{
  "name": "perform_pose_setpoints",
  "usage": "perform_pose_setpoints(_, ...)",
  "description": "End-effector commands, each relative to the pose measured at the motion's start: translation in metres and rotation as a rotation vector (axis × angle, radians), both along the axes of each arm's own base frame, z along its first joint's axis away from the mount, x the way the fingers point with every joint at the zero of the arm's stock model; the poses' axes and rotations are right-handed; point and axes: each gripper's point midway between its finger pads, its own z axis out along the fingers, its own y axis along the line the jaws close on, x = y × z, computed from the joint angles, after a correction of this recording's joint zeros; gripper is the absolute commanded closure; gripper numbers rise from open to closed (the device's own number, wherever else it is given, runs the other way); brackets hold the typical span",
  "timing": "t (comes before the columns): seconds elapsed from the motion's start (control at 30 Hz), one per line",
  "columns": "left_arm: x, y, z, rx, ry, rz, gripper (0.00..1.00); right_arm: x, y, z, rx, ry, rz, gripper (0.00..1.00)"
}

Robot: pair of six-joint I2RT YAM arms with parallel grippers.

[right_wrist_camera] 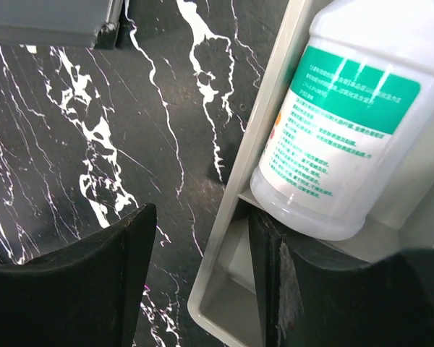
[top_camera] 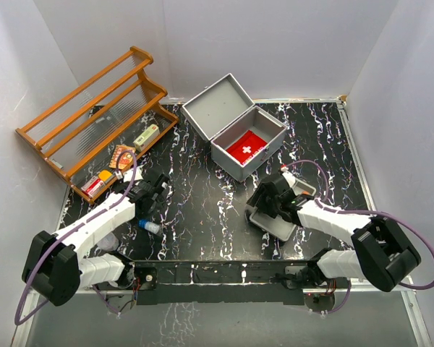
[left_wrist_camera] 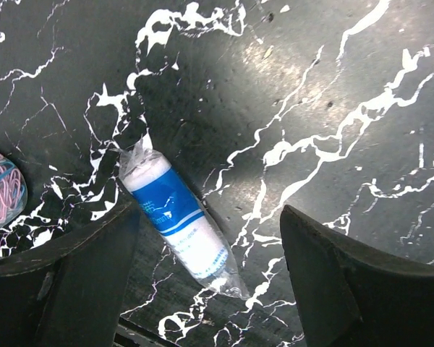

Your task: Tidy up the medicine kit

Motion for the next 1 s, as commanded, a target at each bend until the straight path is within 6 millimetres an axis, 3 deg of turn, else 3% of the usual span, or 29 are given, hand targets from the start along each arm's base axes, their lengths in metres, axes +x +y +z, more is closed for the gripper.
perform_pose_setpoints(0.0,-0.01,0.005,-0.01,-0.027,0.027,0.052,0.25,0.031,0.018,0.024,0.084,-0.117,-0.051,0.49)
perform_pose_setpoints(0.37,-0.028,0.017,-0.019,-0.024,0.048,0.129,0.18,0.054,0.036,0.034,0.099,-0.194,-0.005,0.49)
perform_pose_setpoints(0.53,-0.031,0.014,-0.028,-0.051,0.055,0.141,0.2,0.055,0.037,0.042,0.104,-0.218,0.003,0.49)
perform_pose_setpoints(0.8,-0.03,0.009,-0.04,-0.086,0.057,0.149,0.35,0.052,0.021,0.061,0.059,-0.261,-0.019,0.48)
perform_pose_setpoints(0.97,-0.032,0.007,-0.05,-0.088,0.087,0.149,0.31,0.046,0.008,0.071,0.031,-0.279,-0.044,0.47)
